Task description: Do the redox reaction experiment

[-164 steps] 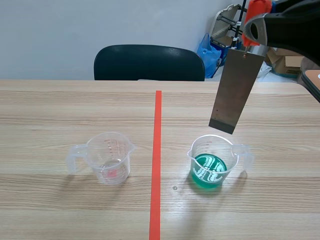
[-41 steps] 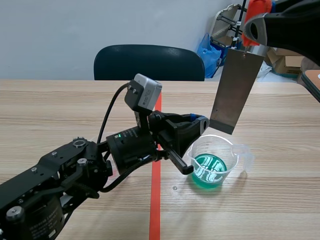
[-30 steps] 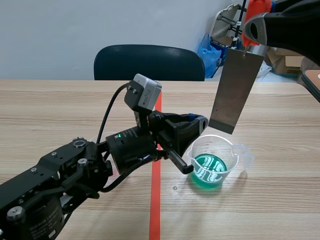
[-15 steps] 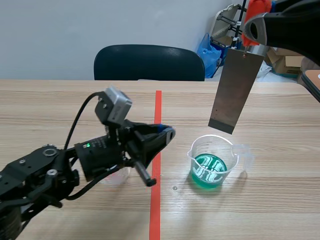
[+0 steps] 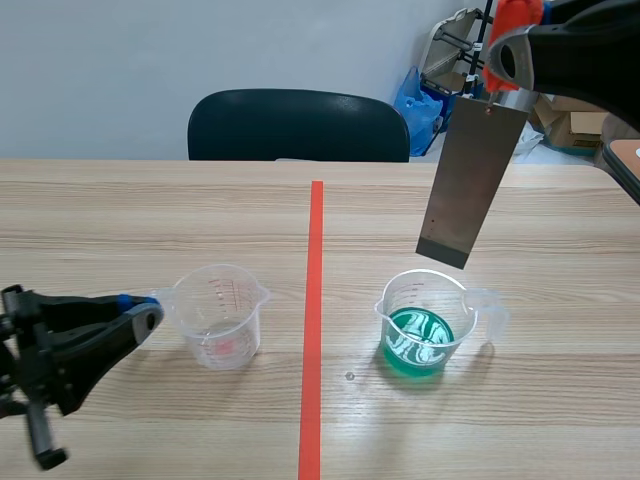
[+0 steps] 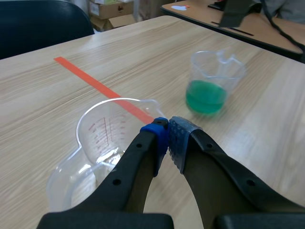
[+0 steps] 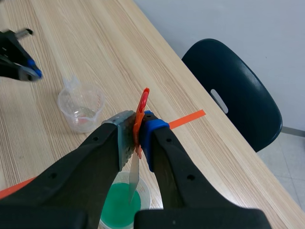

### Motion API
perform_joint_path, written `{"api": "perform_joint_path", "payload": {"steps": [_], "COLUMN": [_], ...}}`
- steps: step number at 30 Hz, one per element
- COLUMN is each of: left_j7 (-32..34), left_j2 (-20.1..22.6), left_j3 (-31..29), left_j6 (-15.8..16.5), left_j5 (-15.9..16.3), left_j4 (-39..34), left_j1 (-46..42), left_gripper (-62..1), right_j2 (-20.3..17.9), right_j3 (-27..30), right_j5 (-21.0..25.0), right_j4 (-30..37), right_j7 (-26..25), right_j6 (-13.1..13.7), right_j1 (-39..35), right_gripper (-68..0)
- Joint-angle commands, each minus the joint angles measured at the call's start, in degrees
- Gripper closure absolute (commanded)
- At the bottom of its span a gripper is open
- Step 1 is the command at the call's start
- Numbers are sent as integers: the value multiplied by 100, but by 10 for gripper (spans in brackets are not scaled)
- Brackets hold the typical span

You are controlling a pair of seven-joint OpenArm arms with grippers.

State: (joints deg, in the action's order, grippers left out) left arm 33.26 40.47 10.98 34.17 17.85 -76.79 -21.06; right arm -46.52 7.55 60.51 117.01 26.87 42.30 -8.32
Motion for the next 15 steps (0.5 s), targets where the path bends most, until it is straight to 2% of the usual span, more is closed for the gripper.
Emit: {"api": "perform_joint_path", "payload": {"steps": [1, 6, 10, 15], "left_j7": [168, 647, 1261, 2216], "left_j2": [72, 243, 92, -376], "left_j3": [-278, -1451, -2376, -3451], "left_j6": [-13, -15, -116, -214], "left_j5": [59, 28, -505, -1163], "left_j4": [-201, -743, -927, -960], "left_j1": [-426, -2009, -3220, -4433], "left_gripper": [-26, -26, -27, -27], "right_j2": [-90, -90, -87, -87], "right_j3": [37, 37, 37, 37], "right_j5": [63, 63, 63, 63], "right_j4": [70, 70, 70, 70], "right_j7": [-129, -129, -131, -129], "right_j6": [42, 42, 42, 42], "right_j1": [39, 39, 39, 39], "right_gripper": [-6, -6, -6, -6]}}
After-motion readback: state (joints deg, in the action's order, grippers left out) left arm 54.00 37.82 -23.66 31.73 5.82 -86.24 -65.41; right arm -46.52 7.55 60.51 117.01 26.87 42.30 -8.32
